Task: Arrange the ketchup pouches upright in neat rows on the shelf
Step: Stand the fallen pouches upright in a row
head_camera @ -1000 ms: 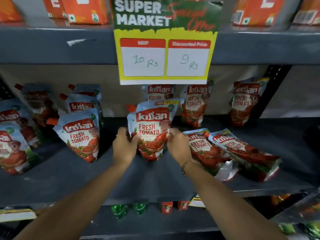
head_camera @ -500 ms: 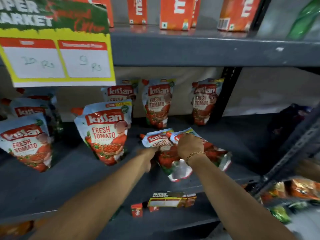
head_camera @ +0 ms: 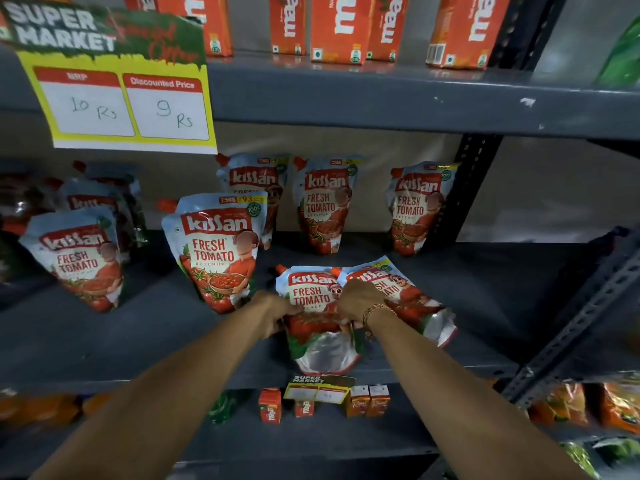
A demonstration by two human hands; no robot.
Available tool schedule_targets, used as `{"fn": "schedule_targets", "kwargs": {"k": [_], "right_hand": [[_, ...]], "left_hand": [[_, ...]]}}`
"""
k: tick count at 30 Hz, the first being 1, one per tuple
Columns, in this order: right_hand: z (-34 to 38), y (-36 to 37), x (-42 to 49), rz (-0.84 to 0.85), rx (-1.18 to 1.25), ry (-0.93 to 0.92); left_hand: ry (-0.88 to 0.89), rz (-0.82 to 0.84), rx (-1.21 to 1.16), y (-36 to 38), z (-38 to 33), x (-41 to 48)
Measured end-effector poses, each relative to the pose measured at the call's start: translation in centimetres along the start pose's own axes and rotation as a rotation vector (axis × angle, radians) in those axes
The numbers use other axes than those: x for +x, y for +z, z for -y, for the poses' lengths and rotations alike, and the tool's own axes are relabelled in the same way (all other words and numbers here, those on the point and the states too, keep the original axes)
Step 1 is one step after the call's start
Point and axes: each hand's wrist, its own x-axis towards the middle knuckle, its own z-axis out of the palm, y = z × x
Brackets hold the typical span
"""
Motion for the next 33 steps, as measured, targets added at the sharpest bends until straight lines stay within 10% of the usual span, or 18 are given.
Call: {"fn": "schedule_targets", "kwargs": {"k": [15,22,26,33], "right_hand": [[-0.3,1.1,-0.5,-0.850,0.483,-0.320],[-0.5,4.2,0.4,-0.583,0.530,-0.194],[-1.2,3.7,1.0,-0.568,0.495,-0.213],[-6.5,-2.1,2.6,-0.367,-0.118,0.249]], "left_hand": [[0.840,-0.244,0.005,-0.8,-3.1,-2.0],[0.654,-0.483,0.129,0.2,-0.5,-0.7],[0.318,-0.558,-0.247,2.9,1.0,-1.0],[-0.033,0.103,-0.272,9.0,0.7,-2.0]]}}
